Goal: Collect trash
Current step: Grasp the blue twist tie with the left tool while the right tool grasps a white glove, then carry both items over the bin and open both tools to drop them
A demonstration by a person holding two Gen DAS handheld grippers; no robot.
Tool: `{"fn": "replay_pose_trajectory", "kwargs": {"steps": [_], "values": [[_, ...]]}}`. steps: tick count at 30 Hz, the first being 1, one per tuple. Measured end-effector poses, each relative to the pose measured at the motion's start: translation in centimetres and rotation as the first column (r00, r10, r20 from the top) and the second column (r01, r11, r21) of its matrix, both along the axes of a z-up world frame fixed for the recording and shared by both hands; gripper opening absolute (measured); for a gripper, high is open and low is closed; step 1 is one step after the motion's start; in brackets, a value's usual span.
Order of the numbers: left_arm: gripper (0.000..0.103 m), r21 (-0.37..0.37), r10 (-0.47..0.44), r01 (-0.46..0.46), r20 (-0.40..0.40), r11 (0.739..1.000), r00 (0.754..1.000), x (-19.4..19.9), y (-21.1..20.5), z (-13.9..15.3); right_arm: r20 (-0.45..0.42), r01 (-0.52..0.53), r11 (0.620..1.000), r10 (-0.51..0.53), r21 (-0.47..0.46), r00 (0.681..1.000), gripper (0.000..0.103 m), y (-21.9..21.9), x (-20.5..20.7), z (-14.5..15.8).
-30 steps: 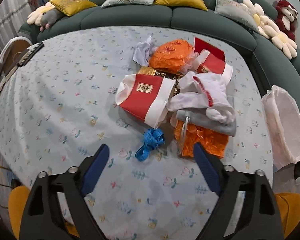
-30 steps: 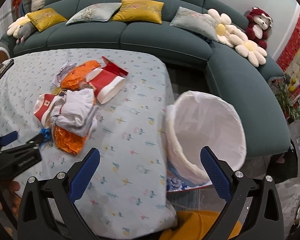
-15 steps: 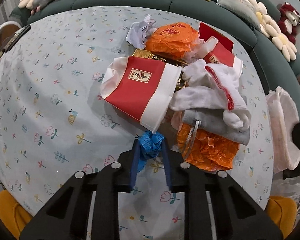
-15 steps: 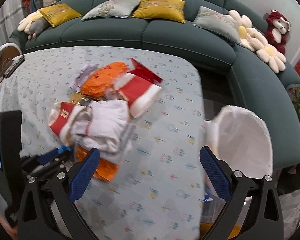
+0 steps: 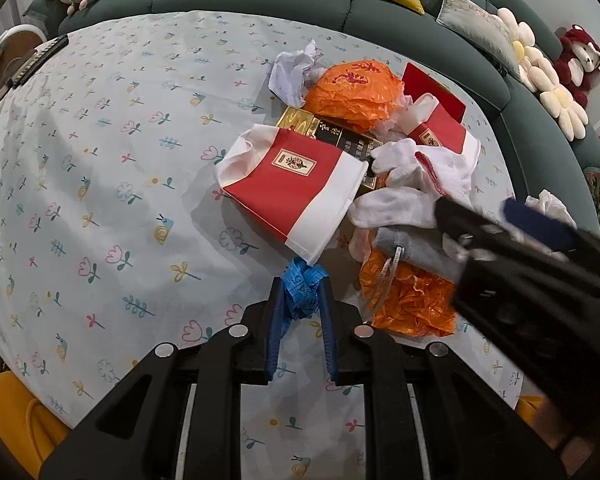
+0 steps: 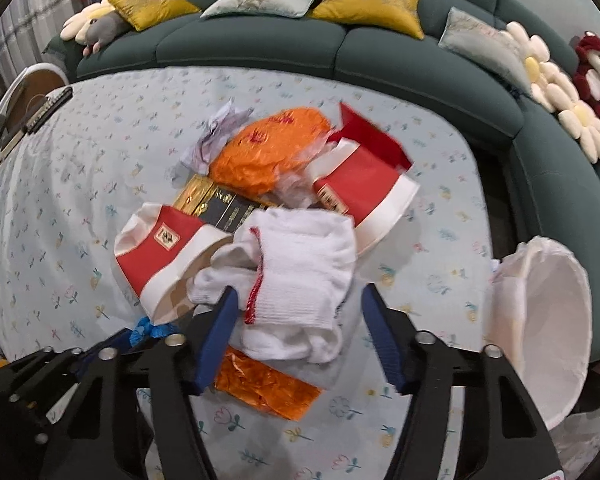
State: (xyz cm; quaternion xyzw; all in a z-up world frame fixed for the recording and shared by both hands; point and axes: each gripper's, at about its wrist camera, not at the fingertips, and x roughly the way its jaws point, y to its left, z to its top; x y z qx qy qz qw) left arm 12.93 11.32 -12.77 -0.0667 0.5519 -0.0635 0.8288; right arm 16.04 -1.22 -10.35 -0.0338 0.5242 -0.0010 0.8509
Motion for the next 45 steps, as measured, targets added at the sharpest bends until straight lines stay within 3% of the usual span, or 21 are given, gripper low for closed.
{"fn": "replay_pose_trajectory", "kwargs": {"steps": [3, 6, 19, 32, 45], "values": [[0.017, -0.004, 0.003, -0.003, 0.004, 1.000, 1.000, -0.1, 0.0, 0.4, -0.025, -0.019, 1.000, 0.019, 0.002, 1.000, 0.027, -0.1, -0.2, -0.8], [0.017, -0.007, 0.003, -0.003, 0.011, 1.000, 1.000, -0.3, -0.1, 1.1, -0.017, -0.027, 1.000, 0.027, -0.010, 0.999, 0.011, -0.1, -0.7, -0.5], [0.017, -0.012, -0.040, 0.041, 0.094, 0.999, 0.995, -2.1, -2.9, 6.0, 0.083, 0.036, 0.999, -0.039, 0.037, 0.996, 0.007, -3.7, -4.8, 5.2], [0.017, 0.002, -0.141, 0.144, 0.198, 0.990, 0.970, -4.3, -8.1, 11.8, 0.246, 0.138, 0.989, -0.147, 0.052, 0.958, 0.006, -10.5, -8.3, 12.5], [0.017, -0.065, -0.293, 0.313, 0.217, 0.948, 0.931, -4.1, -17.3, 14.3, 0.281, 0.290, 0.955, -0.297, 0.065, 0.913, 0.006, -20.0, -11.7, 13.4]]}}
